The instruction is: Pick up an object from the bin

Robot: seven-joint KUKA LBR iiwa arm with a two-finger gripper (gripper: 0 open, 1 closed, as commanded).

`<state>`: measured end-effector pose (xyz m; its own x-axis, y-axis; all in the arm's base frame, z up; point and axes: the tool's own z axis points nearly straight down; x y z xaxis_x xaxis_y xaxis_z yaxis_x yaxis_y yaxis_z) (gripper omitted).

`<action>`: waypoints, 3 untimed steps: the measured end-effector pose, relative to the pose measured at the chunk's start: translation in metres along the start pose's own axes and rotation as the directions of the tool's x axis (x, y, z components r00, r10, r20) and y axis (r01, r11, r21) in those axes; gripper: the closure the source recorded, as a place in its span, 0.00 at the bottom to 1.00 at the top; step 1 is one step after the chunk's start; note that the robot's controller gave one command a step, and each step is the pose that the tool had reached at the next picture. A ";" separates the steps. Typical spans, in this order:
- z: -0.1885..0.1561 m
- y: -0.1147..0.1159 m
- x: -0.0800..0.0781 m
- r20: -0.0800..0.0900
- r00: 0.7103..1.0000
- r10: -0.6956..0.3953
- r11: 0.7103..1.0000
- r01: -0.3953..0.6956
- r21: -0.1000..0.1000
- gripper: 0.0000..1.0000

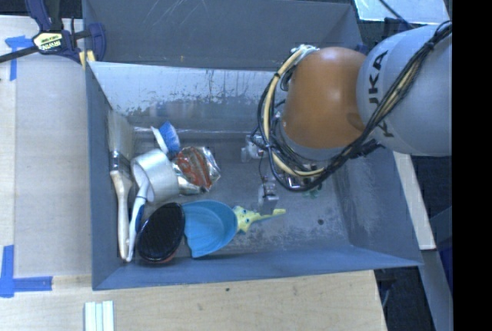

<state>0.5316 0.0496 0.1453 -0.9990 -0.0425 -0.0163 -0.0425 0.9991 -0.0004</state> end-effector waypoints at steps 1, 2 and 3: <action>0.045 0.072 -0.016 -0.006 0.962 -0.273 0.962 0.273 -0.003 0.00; 0.067 0.083 0.010 0.040 0.999 0.008 1.000 -0.008 -0.008 0.00; 0.068 0.076 0.010 0.021 0.909 -0.416 0.909 0.416 0.006 1.00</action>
Offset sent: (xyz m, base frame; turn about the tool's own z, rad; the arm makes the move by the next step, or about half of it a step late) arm -0.0210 0.0788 -0.0753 0.0125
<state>0.5195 0.1249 0.0770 -0.8901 -0.4544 -0.0356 -0.4543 0.8908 -0.0132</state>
